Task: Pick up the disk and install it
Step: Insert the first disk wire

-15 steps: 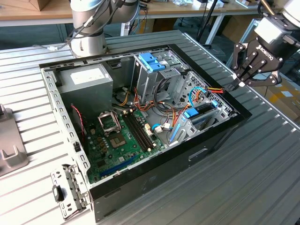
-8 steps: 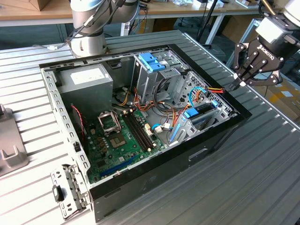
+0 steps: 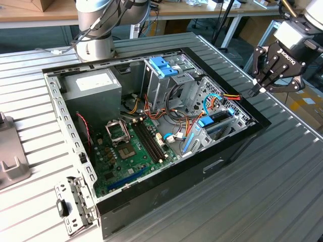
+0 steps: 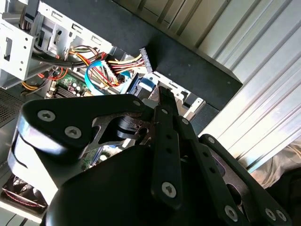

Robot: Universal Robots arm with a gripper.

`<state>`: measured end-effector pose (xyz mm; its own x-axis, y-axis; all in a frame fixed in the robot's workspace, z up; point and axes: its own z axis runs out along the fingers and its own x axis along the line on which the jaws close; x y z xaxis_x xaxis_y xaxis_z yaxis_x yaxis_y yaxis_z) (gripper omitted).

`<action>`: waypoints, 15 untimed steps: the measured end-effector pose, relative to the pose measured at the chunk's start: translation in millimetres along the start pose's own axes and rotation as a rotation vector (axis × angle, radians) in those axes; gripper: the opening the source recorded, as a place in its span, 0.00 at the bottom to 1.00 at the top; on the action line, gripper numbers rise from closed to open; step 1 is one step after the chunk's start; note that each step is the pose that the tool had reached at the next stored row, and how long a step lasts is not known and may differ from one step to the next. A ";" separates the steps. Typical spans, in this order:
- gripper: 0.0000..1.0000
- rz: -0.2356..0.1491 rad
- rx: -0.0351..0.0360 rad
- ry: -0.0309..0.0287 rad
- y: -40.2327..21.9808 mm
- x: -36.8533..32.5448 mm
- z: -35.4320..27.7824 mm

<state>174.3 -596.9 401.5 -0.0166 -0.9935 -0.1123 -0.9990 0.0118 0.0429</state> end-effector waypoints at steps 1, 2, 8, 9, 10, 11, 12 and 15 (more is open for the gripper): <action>0.11 0.000 0.0003 0.0000 0.0 0.0 0.0; 0.11 0.000 0.0005 -0.0001 0.0 0.0 0.0; 0.11 -0.001 0.0013 0.0000 0.0 0.0 0.0; 0.11 -0.004 0.0009 0.0002 0.0 0.0 0.0; 0.11 -0.007 0.0006 0.0003 0.1 0.0 0.0; 0.11 -0.009 0.0004 0.0004 0.1 0.0 0.0; 0.11 -0.011 0.0001 0.0005 0.1 0.0 0.0; 0.11 -0.019 -0.0008 0.0008 0.0 0.0 0.0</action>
<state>174.3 -596.9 401.4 0.0026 -0.9937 -0.1123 -0.9991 -0.0073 0.0415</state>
